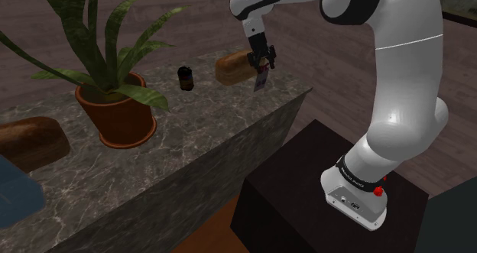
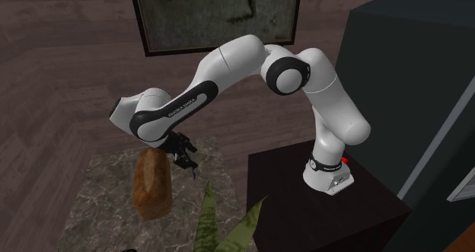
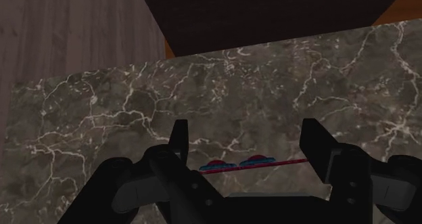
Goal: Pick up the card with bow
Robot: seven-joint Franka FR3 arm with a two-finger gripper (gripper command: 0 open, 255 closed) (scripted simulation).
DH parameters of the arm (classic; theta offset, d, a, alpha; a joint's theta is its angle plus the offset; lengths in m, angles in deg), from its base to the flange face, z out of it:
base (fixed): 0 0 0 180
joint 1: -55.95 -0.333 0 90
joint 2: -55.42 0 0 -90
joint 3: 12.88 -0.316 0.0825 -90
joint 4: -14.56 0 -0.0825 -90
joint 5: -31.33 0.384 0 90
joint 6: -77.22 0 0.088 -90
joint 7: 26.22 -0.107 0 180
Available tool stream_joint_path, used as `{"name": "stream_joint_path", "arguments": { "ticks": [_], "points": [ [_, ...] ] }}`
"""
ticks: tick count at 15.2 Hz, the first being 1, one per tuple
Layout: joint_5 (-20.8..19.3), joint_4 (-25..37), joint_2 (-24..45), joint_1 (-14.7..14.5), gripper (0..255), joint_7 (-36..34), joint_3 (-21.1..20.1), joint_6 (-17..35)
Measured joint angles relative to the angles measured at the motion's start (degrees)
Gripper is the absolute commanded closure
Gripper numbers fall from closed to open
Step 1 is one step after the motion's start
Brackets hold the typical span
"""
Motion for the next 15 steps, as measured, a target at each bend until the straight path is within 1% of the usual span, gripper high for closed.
{"name": "stream_joint_path", "arguments": {
  "ticks": [5,15],
  "points": [
    [0.0,0.0,-0.1,0.0,255,0.1,0.0,-0.2],
    [-0.3,3.1,-2.7,-0.1,255,0.7,0.2,-5.9]
  ]
}}
